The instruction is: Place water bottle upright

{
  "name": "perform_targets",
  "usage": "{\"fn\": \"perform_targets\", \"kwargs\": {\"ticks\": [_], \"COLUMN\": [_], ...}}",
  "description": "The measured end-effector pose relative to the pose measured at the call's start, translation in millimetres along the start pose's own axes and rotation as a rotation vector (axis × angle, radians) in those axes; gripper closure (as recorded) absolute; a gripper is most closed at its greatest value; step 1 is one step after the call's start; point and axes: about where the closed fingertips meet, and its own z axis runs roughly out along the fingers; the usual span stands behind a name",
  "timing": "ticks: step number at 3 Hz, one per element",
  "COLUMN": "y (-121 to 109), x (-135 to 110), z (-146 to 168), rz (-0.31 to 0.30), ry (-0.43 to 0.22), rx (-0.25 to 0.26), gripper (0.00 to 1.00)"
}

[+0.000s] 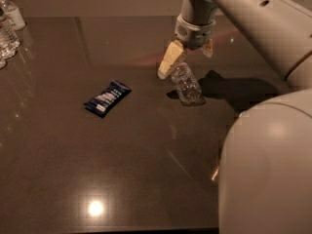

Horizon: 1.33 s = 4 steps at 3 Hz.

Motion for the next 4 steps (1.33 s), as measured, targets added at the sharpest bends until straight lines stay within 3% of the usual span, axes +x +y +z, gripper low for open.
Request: {"fn": "perform_targets", "kwargs": {"ticks": [2, 4], "y": [-8.4, -18.7], "x": [-13.6, -12.6], "z": [15.3, 27.1], "rz": [0.036, 0.111], "ry": [0.018, 0.056], "rx": [-0.010, 0.024], "gripper": [0.00, 0.00]}}
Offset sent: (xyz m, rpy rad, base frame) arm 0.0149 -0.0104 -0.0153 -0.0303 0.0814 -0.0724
